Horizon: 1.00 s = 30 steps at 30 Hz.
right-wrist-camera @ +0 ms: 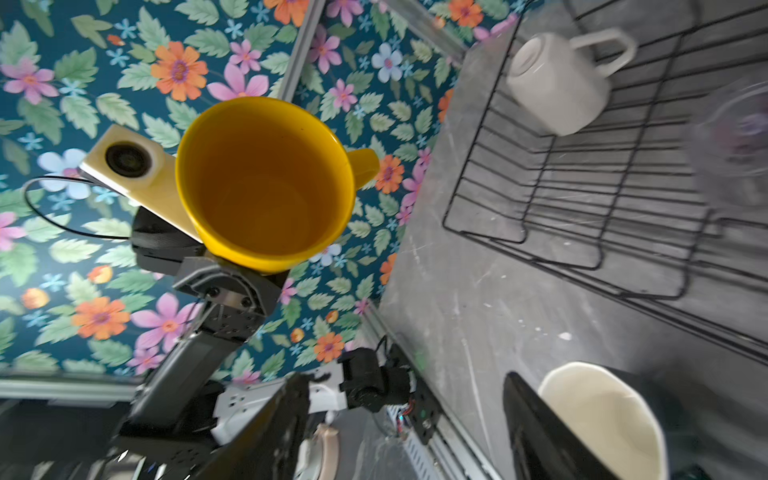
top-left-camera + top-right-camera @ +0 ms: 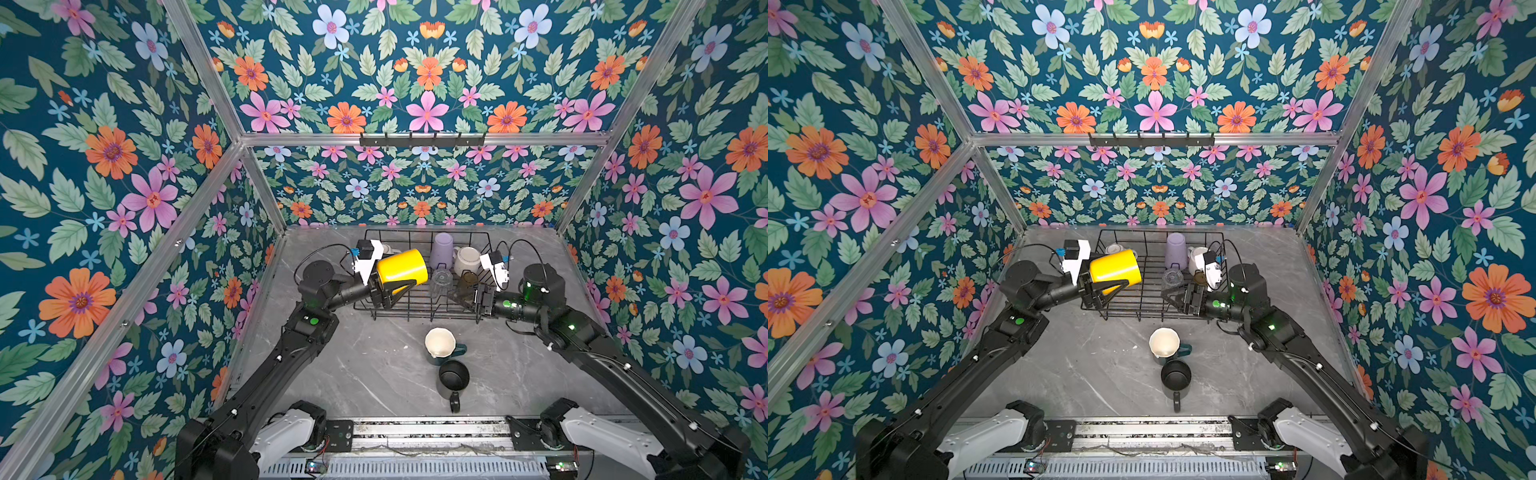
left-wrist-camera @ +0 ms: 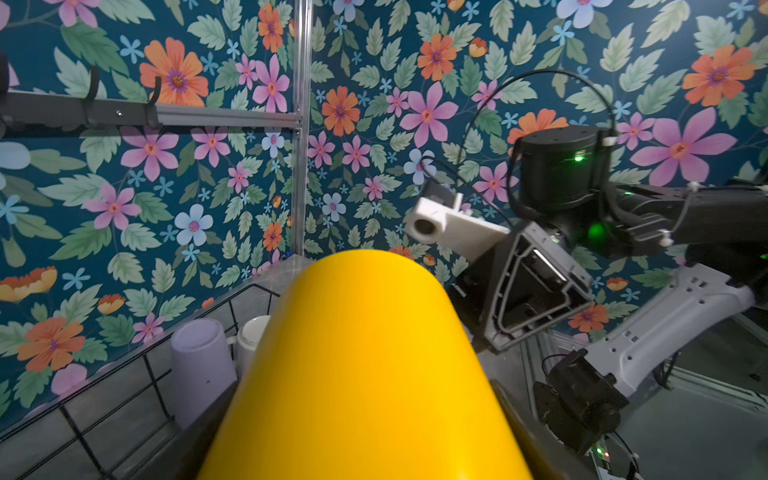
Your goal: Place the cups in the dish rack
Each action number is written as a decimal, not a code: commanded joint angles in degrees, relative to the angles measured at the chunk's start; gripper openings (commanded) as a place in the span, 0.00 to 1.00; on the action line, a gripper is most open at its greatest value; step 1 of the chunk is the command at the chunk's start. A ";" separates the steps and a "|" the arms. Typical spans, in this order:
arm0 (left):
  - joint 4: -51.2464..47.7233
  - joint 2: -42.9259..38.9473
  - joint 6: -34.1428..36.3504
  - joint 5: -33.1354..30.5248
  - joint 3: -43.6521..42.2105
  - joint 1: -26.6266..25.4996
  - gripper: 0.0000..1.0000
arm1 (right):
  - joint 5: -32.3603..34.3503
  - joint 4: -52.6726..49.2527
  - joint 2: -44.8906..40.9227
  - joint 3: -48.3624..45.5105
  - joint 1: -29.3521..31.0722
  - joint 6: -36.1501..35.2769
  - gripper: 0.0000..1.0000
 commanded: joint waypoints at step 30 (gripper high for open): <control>-37.61 30.95 -1.10 -25.54 35.63 -2.07 0.00 | 19.39 -11.56 -11.99 -3.95 -0.19 -12.26 0.98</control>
